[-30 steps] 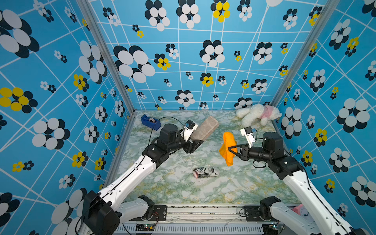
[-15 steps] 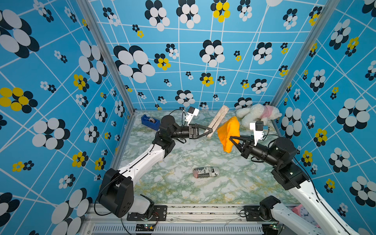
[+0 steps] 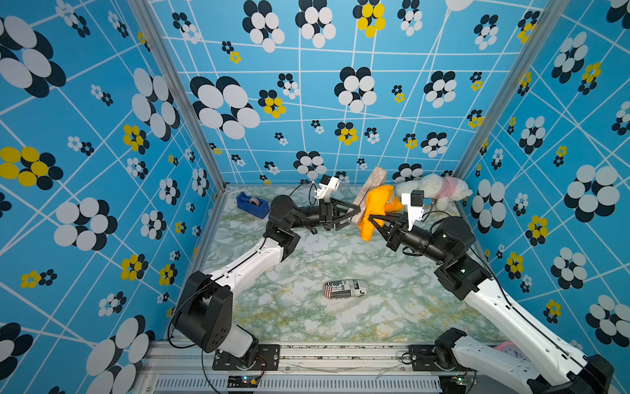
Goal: Wipe the eyeglass case
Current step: Wipe the dirt from the eyeglass case.
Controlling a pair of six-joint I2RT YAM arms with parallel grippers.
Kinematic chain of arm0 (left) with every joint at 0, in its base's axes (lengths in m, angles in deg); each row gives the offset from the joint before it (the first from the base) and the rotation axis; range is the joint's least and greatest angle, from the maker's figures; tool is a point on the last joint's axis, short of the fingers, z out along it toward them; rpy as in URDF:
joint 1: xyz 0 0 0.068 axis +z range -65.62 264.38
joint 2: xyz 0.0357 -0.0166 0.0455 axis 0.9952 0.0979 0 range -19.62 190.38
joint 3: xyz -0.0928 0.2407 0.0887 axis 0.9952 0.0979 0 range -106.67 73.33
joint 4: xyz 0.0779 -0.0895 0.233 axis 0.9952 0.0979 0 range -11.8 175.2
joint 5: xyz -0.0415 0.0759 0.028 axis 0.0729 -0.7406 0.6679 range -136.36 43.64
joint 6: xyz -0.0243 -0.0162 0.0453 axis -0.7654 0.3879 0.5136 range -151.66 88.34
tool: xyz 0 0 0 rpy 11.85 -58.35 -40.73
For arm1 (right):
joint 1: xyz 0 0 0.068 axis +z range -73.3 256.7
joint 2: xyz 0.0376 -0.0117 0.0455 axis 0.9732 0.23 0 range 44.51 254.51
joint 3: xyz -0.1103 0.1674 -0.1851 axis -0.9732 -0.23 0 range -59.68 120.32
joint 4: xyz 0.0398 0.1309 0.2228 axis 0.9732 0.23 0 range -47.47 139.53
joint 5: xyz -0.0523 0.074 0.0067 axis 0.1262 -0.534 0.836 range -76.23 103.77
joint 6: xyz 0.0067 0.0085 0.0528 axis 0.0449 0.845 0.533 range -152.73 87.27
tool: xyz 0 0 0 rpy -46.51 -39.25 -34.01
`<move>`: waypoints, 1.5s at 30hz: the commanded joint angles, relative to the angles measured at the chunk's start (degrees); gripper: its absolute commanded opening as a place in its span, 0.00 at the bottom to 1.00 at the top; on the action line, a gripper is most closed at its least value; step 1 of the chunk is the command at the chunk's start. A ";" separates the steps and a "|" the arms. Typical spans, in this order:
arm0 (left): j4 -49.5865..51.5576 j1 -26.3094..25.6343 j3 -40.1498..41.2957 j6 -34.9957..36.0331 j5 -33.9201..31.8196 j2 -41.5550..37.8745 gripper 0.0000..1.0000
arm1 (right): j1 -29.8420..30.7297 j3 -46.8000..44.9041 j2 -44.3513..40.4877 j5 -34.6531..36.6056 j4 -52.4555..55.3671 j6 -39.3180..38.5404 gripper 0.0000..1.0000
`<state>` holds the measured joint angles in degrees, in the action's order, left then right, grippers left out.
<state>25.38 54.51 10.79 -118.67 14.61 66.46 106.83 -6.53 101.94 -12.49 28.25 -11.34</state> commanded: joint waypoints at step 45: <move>1.50 -1.51 -0.10 1.66 4.16 -5.04 0.00 | -10.64 21.07 12.97 -13.93 8.62 -4.65 0.00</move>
<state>28.90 54.12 10.33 -117.99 15.44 63.47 95.99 12.57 113.30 -24.49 37.67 -14.29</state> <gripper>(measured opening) 0.697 0.097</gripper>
